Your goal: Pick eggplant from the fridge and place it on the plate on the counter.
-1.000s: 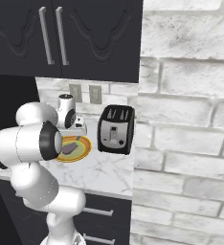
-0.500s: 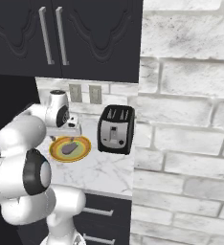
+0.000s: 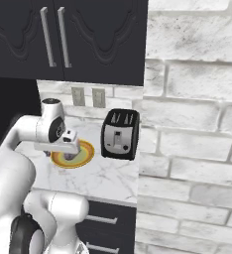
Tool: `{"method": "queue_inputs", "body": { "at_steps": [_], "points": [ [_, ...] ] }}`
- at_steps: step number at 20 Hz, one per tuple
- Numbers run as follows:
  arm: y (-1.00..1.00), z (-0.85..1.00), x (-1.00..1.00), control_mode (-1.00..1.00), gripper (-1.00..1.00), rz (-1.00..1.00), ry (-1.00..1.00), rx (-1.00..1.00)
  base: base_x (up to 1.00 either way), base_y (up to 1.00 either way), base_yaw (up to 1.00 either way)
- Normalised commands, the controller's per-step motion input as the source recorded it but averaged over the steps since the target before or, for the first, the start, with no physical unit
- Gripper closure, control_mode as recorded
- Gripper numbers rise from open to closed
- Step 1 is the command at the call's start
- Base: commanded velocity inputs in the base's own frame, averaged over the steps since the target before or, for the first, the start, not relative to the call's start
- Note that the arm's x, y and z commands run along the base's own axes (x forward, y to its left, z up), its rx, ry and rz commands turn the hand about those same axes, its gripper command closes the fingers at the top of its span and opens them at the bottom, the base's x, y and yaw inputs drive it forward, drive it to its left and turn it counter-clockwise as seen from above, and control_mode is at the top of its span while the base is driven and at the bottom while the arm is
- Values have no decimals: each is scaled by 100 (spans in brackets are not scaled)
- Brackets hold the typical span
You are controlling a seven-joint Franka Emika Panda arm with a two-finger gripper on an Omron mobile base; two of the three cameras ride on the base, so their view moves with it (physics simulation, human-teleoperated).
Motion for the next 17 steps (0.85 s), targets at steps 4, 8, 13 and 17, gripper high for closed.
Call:
{"method": "queue_inputs", "body": {
  "at_steps": [4,8,13,17],
  "points": [
    [-31,50,-86,-100,-100,-12,0,0,0,0,0],
    [-31,65,-70,-100,-100,-13,0,1,0,0,0],
    [-19,67,-60,-100,-100,-12,0,0,0,0,0],
    [-4,64,-68,-100,-100,-13,0,0,0,0,0]
  ]
}}
